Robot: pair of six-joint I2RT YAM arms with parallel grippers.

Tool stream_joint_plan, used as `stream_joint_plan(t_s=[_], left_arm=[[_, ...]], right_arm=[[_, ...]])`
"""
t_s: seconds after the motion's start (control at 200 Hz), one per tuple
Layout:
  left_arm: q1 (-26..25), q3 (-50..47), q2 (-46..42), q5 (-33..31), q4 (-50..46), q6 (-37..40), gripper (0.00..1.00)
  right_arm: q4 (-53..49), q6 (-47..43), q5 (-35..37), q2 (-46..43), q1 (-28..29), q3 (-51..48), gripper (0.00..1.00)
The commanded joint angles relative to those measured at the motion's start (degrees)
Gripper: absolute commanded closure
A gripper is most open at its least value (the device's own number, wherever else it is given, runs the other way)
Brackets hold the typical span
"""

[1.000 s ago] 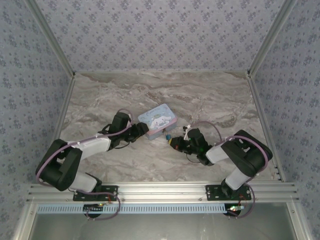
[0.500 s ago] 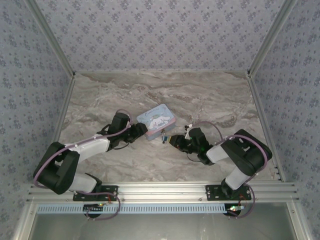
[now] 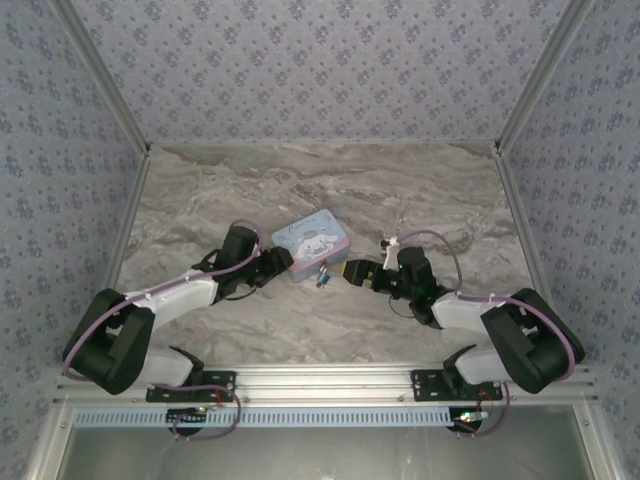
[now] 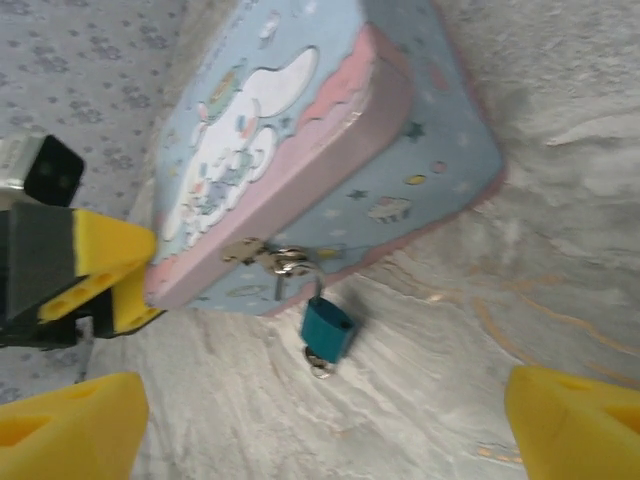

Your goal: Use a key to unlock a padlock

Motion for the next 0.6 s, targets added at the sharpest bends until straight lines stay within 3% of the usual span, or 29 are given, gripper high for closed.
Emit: stream_joint_plan(t_s=[0.0, 0.6], left_arm=[[-0.9, -1.2, 0.1, -1.8, -5.2, -0.6, 0.42], [-1.0, -1.0, 0.1, -1.9, -5.6, -0.2, 0.42]], right_arm=[[2.8, -3.0, -5.4, 0.4, 0.3, 2.8, 0.0], [11.3, -2.8, -3.5, 14.3, 5.2, 7.3, 0.02]])
